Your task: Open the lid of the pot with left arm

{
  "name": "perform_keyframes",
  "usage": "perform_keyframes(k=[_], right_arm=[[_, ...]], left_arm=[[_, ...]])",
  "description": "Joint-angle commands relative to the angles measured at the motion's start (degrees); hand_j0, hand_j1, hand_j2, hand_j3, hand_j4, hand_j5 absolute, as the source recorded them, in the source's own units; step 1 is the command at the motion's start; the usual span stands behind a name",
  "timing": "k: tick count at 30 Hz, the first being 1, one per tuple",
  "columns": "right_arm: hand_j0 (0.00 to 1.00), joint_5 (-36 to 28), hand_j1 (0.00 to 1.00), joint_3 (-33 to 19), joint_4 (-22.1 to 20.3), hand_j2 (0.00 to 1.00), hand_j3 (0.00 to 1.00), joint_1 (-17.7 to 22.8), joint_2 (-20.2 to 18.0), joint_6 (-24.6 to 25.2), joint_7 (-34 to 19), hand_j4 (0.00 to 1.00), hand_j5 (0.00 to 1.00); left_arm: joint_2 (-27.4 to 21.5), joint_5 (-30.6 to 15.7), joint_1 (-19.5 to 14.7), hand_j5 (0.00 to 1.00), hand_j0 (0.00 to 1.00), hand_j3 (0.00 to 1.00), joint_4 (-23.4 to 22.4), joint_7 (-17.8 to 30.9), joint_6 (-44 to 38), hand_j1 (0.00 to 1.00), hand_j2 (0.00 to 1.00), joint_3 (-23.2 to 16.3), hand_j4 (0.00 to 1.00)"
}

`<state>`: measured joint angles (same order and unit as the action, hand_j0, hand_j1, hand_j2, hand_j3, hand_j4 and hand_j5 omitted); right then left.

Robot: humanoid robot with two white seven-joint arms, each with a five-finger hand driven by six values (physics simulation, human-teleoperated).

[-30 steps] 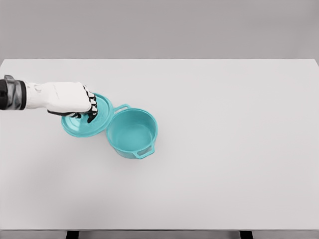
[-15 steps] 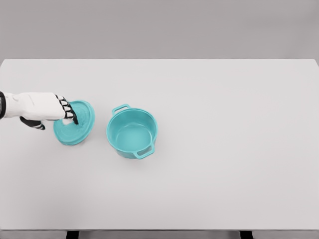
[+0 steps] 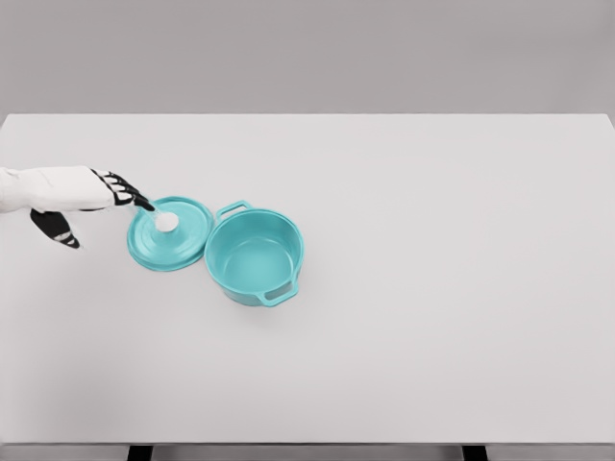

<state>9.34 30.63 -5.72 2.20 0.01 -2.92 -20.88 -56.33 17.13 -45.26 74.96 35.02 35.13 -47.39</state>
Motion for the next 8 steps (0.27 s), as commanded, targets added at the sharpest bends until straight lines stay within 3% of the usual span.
perform_keyframes(k=[1,4,8], right_arm=[[1.0,0.0,1.0,0.0,0.0,1.0,1.0,0.0,0.0,0.0,0.0,1.0,1.0],[1.0,0.0,1.0,0.0,0.0,1.0,1.0,0.0,0.0,0.0,0.0,1.0,1.0],[1.0,0.0,1.0,0.0,0.0,1.0,1.0,0.0,0.0,0.0,0.0,1.0,1.0]], left_arm=[[0.1,-1.7,0.0,1.0,1.0,1.0,-6.4,0.0,-0.1,1.0,1.0,3.4,1.0],[1.7,-1.8,0.1,1.0,1.0,1.0,-11.8,0.0,-0.1,1.0,1.0,5.3,1.0],[2.3,-1.8,0.3,1.0,1.0,1.0,-12.1,0.0,-0.1,1.0,1.0,5.2,1.0]])
